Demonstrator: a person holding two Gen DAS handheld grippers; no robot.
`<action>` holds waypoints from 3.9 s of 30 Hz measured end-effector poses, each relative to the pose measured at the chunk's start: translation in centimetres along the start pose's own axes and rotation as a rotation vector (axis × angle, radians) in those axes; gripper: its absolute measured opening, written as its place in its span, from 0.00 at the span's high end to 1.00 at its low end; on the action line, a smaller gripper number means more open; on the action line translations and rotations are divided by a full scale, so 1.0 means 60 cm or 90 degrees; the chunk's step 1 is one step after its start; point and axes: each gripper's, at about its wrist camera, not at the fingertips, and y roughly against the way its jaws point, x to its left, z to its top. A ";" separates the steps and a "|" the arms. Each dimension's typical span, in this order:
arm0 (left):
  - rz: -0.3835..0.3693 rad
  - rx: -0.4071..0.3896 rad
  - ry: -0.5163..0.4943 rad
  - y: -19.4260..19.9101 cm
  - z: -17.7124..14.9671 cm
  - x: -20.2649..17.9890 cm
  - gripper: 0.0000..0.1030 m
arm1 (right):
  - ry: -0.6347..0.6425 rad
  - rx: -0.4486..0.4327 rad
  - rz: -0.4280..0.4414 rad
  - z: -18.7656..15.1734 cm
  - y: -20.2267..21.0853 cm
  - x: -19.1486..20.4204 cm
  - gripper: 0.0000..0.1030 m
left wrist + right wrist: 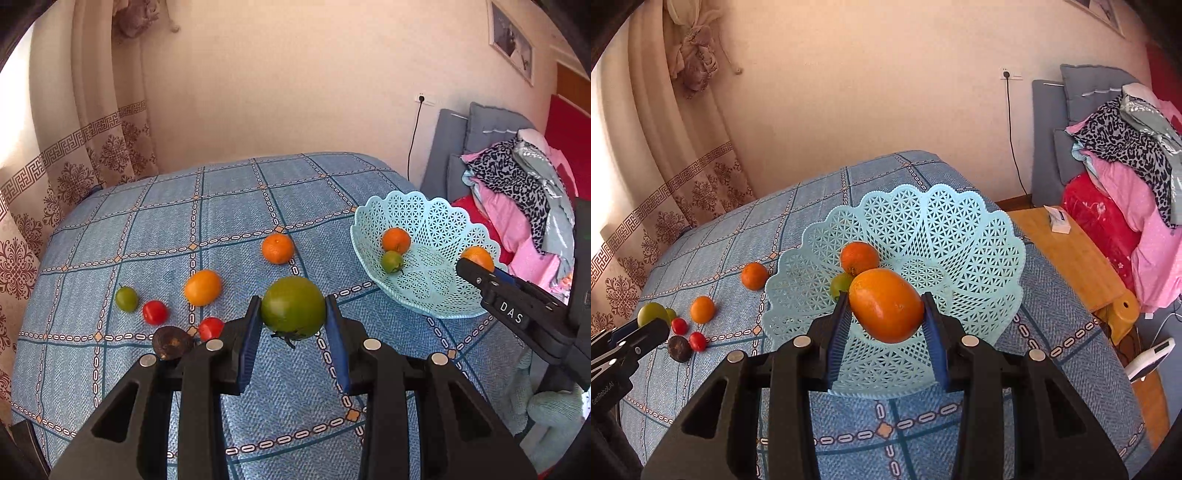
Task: Organize fruits
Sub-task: 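Carry the orange tomato into the basket and release while the left tool drops its green tomato there, then withdraw both open tools from the basket back toward the remaining fruit, then grasp a green tomato with the left tool while the right tool grasps a tangerine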
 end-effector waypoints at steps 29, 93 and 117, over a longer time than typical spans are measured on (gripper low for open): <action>-0.136 0.060 -0.076 -0.099 0.032 -0.157 0.66 | -0.072 -0.050 -0.031 0.028 0.040 -0.058 0.45; 0.122 0.057 0.255 -0.090 0.013 0.317 0.28 | 0.121 0.048 0.169 -0.029 0.001 0.198 0.45; 0.109 0.079 0.276 -0.144 -0.024 0.345 0.72 | 0.197 0.088 0.149 0.017 -0.118 0.282 0.45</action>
